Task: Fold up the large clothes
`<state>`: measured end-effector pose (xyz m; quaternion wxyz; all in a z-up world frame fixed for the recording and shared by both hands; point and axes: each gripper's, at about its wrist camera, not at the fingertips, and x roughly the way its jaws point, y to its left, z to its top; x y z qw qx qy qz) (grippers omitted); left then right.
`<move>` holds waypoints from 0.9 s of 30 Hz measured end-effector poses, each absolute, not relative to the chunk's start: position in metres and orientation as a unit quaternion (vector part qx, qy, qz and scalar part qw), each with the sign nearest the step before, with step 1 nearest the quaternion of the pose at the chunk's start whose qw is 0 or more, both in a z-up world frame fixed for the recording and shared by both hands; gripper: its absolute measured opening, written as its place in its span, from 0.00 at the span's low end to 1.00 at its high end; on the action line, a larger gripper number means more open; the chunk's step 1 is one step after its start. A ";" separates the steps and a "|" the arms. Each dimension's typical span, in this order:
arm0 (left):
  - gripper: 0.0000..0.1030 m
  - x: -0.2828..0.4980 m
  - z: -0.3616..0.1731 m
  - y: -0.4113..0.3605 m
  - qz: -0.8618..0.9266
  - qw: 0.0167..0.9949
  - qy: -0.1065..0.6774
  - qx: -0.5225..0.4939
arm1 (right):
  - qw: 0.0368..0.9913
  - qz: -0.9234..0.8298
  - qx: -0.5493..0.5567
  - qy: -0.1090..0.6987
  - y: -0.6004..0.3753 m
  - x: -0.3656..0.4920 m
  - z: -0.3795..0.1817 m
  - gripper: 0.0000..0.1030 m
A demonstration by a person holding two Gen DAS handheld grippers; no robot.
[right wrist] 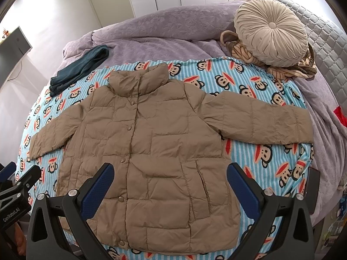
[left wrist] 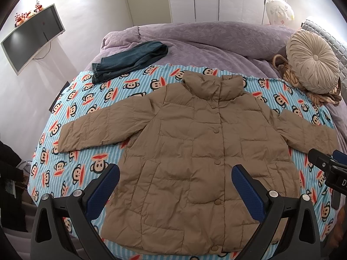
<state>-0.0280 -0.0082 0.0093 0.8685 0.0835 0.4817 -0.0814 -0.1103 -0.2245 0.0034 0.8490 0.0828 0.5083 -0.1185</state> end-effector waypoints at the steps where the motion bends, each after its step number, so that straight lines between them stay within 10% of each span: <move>1: 1.00 -0.028 0.009 -0.008 -0.082 0.868 0.482 0.084 | 0.849 -0.118 0.083 0.508 -0.225 -0.110 0.003 1.00; 27: 1.00 -0.014 -0.020 0.049 -0.091 0.844 0.529 -0.001 | 0.828 -0.059 0.116 0.546 -0.205 -0.098 -0.027 1.00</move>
